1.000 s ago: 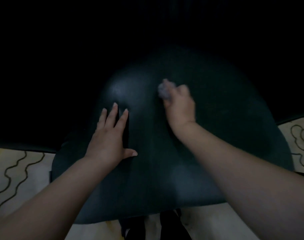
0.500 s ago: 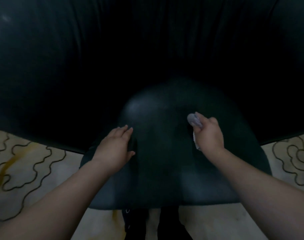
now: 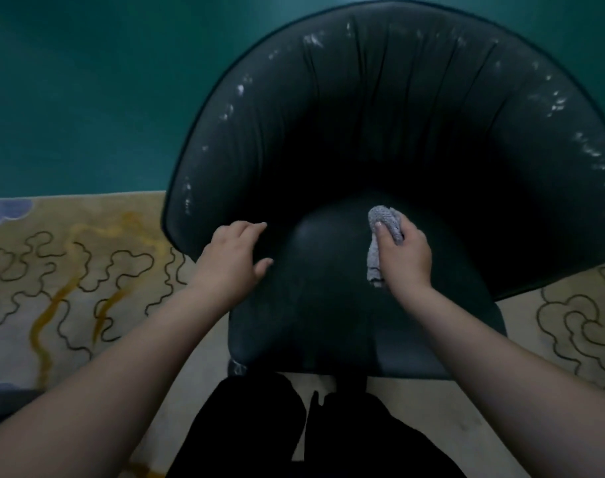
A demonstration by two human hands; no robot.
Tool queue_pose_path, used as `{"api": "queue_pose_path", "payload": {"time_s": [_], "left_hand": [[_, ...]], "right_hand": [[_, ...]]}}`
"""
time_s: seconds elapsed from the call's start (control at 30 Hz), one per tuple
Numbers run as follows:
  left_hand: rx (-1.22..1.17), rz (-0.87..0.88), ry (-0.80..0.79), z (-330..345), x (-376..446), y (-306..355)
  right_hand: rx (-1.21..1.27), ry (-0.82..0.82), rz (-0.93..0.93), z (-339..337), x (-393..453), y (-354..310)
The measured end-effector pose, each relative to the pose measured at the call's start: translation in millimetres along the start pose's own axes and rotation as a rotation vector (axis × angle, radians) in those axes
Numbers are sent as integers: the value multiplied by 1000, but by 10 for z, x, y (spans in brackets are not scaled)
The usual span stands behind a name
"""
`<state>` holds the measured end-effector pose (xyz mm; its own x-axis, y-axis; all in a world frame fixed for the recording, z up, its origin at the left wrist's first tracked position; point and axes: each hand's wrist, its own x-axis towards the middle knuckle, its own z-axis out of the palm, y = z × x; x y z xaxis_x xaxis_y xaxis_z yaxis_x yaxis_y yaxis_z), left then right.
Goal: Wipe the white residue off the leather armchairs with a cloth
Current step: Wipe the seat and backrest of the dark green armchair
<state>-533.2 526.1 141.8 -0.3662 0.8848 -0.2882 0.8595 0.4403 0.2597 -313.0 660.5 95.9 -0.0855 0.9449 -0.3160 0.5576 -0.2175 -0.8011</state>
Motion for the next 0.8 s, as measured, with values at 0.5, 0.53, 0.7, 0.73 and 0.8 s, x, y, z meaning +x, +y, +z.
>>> {"api": "queue_pose_path", "payload": {"time_s": [0.5, 0.53, 0.7, 0.73, 0.8], "left_hand": [[-29, 182, 81, -1019, 604, -1624], [-24, 185, 47, -1050, 656, -1720], [-37, 210, -146, -1124, 955, -1896], [-72, 214, -188, -1111, 1024, -1870], [-169, 203, -271, -1081, 1158, -1797]], "right_hand": [[159, 152, 82, 1566, -526, -1042], [176, 174, 90, 1654, -566, -1102], [216, 261, 119, 1912, -725, -1313], [217, 277, 124, 1937, -740, -1328], [208, 308, 136, 1979, -757, -1337]]}}
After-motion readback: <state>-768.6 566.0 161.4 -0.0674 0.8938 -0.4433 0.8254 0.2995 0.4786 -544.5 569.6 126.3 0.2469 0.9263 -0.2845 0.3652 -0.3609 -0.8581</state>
